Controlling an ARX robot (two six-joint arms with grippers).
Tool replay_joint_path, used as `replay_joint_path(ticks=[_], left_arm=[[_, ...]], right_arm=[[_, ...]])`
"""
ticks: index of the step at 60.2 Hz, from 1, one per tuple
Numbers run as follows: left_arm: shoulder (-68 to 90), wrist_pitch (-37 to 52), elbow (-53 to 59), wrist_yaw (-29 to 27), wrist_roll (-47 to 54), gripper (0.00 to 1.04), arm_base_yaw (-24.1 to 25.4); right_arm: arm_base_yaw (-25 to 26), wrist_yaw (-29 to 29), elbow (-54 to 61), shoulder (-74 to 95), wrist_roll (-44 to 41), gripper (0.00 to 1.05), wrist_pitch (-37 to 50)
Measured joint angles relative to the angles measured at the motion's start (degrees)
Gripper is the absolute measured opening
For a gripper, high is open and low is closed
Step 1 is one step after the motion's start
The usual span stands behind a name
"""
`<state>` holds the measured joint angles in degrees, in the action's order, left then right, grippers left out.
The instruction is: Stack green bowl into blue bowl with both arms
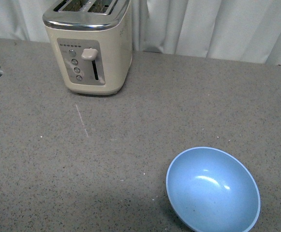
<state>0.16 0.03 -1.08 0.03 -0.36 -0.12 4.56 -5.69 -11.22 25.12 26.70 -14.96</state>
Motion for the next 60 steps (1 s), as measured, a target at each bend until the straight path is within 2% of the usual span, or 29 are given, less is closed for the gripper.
replay_joint_path(ticks=[5,9,17,35,41,50,60], left_arm=[[0.0,0.0,0.0,0.0,0.0,0.98,0.0],[0.0,0.0,0.0,0.0,0.0,0.98,0.0],[0.0,0.0,0.0,0.0,0.0,0.98,0.0],[0.0,0.0,0.0,0.0,0.1,0.98,0.0],[0.0,0.0,0.0,0.0,0.1,0.98,0.0],[0.0,0.0,0.0,-0.1,0.1,0.98,0.0],[0.0,0.0,0.0,0.0,0.1,0.98,0.0]], right_arm=[[4.8,3.2,-2.9,9.8,-5.5,0.96,6.3],[7.9,3.5,-6.1,19.6,-9.8,0.96,11.5],[11.6,4.6,-11.6,39.1,-11.7,0.96,17.1],[13.5,2.8,-18.2,64.2,-6.6,0.96,19.0],[14.4,2.1,-20.3,68.1,-5.2,0.96,19.8],[15.4,-2.4,-22.1,72.7,-5.3,0.96,22.5],[16.8,-3.6,-23.6,76.5,-4.0,0.96,23.1]])
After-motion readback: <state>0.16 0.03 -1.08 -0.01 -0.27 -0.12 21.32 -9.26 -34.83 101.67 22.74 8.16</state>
